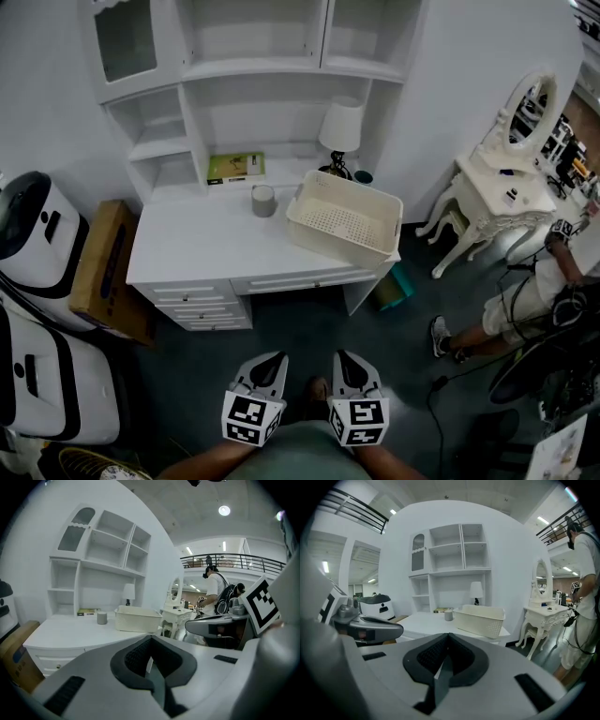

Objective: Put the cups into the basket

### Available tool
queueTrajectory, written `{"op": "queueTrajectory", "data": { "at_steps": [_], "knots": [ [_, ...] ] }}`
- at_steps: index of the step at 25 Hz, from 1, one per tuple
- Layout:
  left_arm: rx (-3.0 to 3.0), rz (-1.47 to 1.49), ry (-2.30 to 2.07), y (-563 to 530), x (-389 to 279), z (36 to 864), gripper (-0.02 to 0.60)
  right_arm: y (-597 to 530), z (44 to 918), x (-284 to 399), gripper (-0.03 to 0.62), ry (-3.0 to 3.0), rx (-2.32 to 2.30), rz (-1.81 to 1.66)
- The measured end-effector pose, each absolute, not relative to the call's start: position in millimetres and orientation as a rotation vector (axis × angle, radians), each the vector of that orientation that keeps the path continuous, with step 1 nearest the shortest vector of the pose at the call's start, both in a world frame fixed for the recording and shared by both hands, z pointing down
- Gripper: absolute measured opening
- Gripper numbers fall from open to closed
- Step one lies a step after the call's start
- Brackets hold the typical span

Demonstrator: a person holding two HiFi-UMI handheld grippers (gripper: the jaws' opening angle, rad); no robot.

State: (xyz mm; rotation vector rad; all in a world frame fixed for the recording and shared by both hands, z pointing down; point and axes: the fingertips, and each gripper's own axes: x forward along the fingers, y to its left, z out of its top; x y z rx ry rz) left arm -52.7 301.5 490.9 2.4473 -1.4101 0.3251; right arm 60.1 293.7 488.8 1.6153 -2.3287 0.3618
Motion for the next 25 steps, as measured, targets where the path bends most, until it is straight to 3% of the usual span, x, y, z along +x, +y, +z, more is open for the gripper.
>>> {"op": "queueTrajectory", "data": {
  "at_steps": [25],
  "knots": [
    [2.387, 0.380, -1.593, 161.5, 22.5, 471.9, 0.008, 139.6, 472.7, 137.2, 0.014, -2.471, 1.481, 0.294]
  ]
}}
